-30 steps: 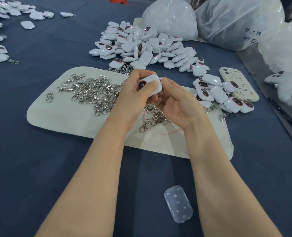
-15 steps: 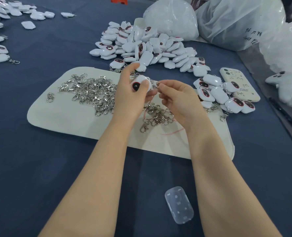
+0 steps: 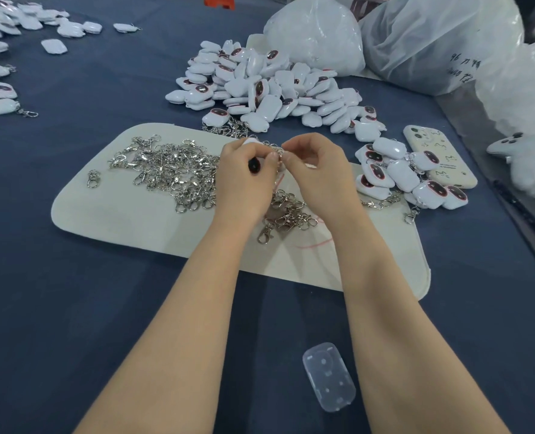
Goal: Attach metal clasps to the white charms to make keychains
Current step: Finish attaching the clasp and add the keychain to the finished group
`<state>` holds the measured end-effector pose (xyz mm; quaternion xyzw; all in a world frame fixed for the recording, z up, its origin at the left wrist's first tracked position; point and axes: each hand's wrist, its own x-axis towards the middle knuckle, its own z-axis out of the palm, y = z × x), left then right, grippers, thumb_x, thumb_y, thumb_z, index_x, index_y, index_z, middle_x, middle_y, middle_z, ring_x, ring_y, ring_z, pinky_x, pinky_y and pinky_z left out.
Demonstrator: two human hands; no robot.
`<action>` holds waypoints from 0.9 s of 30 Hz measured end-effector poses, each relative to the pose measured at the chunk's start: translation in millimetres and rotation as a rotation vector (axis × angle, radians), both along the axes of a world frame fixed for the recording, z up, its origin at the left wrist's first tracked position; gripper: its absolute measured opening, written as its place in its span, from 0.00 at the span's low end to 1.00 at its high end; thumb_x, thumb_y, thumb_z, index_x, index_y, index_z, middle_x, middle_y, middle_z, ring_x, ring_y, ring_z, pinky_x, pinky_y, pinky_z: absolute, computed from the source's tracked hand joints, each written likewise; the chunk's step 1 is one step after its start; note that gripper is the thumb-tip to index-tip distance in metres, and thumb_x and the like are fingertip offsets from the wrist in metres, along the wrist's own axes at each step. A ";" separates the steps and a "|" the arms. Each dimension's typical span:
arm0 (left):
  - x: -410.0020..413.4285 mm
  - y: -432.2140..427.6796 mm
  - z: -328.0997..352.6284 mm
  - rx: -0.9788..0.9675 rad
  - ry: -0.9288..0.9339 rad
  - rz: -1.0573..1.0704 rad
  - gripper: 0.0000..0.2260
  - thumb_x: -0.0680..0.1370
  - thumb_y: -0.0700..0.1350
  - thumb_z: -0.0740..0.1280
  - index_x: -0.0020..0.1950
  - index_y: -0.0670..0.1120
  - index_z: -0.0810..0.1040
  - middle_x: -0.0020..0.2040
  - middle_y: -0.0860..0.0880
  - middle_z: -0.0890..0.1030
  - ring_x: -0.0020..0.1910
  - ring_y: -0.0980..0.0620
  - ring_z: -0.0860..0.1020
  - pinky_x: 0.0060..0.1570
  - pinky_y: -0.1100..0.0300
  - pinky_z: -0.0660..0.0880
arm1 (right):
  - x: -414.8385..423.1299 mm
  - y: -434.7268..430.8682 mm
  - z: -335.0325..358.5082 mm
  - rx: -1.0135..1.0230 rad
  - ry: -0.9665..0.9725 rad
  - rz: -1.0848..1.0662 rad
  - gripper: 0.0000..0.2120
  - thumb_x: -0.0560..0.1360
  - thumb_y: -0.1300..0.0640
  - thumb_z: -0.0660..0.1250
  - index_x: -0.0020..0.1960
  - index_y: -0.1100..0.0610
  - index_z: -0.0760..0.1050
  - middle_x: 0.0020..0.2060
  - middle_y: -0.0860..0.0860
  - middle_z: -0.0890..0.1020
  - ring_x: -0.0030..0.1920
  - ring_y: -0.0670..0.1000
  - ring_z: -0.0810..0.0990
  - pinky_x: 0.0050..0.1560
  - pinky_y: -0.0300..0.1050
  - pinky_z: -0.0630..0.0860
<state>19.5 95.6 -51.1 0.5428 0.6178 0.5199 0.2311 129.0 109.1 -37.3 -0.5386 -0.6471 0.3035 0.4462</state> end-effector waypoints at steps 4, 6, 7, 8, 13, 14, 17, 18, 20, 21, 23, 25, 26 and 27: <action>-0.6 -1.0 -1.4 0.011 0.011 0.031 0.05 0.78 0.43 0.66 0.47 0.44 0.80 0.59 0.44 0.74 0.50 0.56 0.71 0.48 0.69 0.64 | -1.7 1.5 -0.6 0.086 -0.087 -0.036 0.03 0.74 0.60 0.68 0.47 0.54 0.76 0.45 0.48 0.81 0.46 0.45 0.78 0.50 0.40 0.74; -0.3 -1.7 -1.5 0.017 0.036 0.032 0.05 0.78 0.42 0.66 0.47 0.44 0.80 0.60 0.46 0.72 0.46 0.61 0.72 0.45 0.75 0.62 | -3.8 0.4 -0.3 0.109 -0.113 -0.018 0.03 0.73 0.60 0.68 0.46 0.55 0.76 0.42 0.48 0.81 0.41 0.43 0.76 0.45 0.34 0.72; -0.1 -2.0 -1.5 0.017 0.044 0.032 0.04 0.78 0.42 0.66 0.47 0.44 0.80 0.59 0.47 0.72 0.42 0.65 0.71 0.42 0.79 0.61 | -4.5 -0.3 -0.2 0.116 -0.123 -0.008 0.03 0.73 0.61 0.68 0.45 0.55 0.75 0.41 0.48 0.80 0.39 0.41 0.75 0.42 0.31 0.71; 0.1 -2.2 -1.6 0.015 0.053 0.034 0.04 0.78 0.42 0.66 0.46 0.44 0.80 0.57 0.49 0.71 0.40 0.68 0.71 0.41 0.82 0.60 | -5.0 -1.0 -0.3 0.125 -0.131 -0.003 0.04 0.73 0.61 0.68 0.44 0.54 0.75 0.40 0.48 0.80 0.37 0.40 0.75 0.41 0.29 0.70; 0.3 -1.9 -2.4 0.009 0.083 0.034 0.05 0.77 0.42 0.66 0.47 0.43 0.81 0.54 0.52 0.68 0.41 0.65 0.69 0.41 0.85 0.58 | -5.2 -2.6 -0.2 0.120 -0.126 -0.021 0.05 0.72 0.63 0.68 0.42 0.54 0.74 0.36 0.45 0.78 0.34 0.39 0.73 0.38 0.27 0.69; 0.5 -2.0 -2.5 0.010 0.084 0.034 0.05 0.77 0.42 0.66 0.47 0.43 0.81 0.54 0.52 0.68 0.40 0.64 0.70 0.41 0.85 0.58 | -5.6 -2.4 -0.1 0.117 -0.129 -0.024 0.06 0.72 0.63 0.68 0.42 0.53 0.74 0.35 0.44 0.77 0.34 0.39 0.73 0.38 0.26 0.69; 0.8 -2.1 -2.8 0.016 0.075 0.037 0.04 0.77 0.41 0.66 0.46 0.43 0.80 0.53 0.52 0.69 0.37 0.64 0.70 0.40 0.83 0.61 | -6.6 -2.1 -0.2 0.101 -0.118 -0.033 0.06 0.73 0.62 0.68 0.42 0.53 0.73 0.34 0.42 0.76 0.34 0.40 0.73 0.37 0.27 0.69; 0.9 -2.1 -2.8 0.018 0.074 0.039 0.04 0.77 0.41 0.66 0.46 0.43 0.80 0.53 0.52 0.69 0.37 0.64 0.70 0.40 0.83 0.61 | -6.7 -1.8 -0.4 0.096 -0.115 -0.032 0.06 0.73 0.62 0.68 0.43 0.53 0.73 0.35 0.43 0.76 0.34 0.40 0.72 0.38 0.27 0.69; 1.2 -2.1 -3.0 0.022 0.078 0.040 0.04 0.77 0.41 0.66 0.46 0.43 0.80 0.53 0.51 0.70 0.37 0.63 0.70 0.40 0.82 0.61 | -6.6 -1.4 -1.2 0.086 -0.113 -0.029 0.05 0.73 0.61 0.68 0.43 0.53 0.73 0.35 0.42 0.76 0.34 0.39 0.72 0.38 0.27 0.69; 1.4 -2.0 -3.1 0.024 0.082 0.040 0.04 0.77 0.41 0.66 0.46 0.43 0.80 0.54 0.51 0.70 0.38 0.62 0.70 0.40 0.82 0.61 | -6.7 -1.2 -1.6 0.081 -0.112 -0.028 0.05 0.73 0.61 0.68 0.43 0.53 0.73 0.34 0.42 0.75 0.33 0.39 0.72 0.38 0.27 0.69; 1.6 -2.0 -3.2 0.024 0.090 0.043 0.04 0.77 0.42 0.66 0.46 0.43 0.80 0.54 0.49 0.71 0.39 0.61 0.70 0.41 0.82 0.61 | -7.8 -0.7 -2.6 0.069 -0.107 -0.027 0.04 0.74 0.61 0.67 0.44 0.54 0.73 0.34 0.41 0.75 0.34 0.39 0.72 0.38 0.28 0.69; 1.4 -1.9 -3.5 0.021 0.089 0.049 0.04 0.77 0.42 0.66 0.46 0.43 0.80 0.55 0.48 0.72 0.39 0.60 0.70 0.40 0.82 0.61 | -8.8 -0.4 -3.9 0.063 -0.105 -0.022 0.04 0.74 0.61 0.66 0.45 0.54 0.72 0.36 0.42 0.75 0.35 0.40 0.72 0.39 0.30 0.69; 1.6 -1.7 -3.5 0.019 0.088 0.050 0.04 0.77 0.42 0.66 0.46 0.43 0.80 0.56 0.48 0.73 0.40 0.59 0.70 0.41 0.81 0.61 | -8.7 -0.2 -4.5 0.062 -0.107 -0.017 0.04 0.74 0.61 0.66 0.45 0.54 0.72 0.36 0.43 0.75 0.35 0.40 0.72 0.39 0.29 0.69; 2.1 -1.9 -3.3 0.017 0.086 0.047 0.04 0.77 0.42 0.66 0.46 0.43 0.80 0.56 0.47 0.73 0.41 0.57 0.70 0.41 0.80 0.62 | -8.3 0.0 -4.9 0.060 -0.112 -0.011 0.04 0.74 0.61 0.65 0.45 0.54 0.71 0.37 0.43 0.75 0.35 0.40 0.72 0.38 0.29 0.69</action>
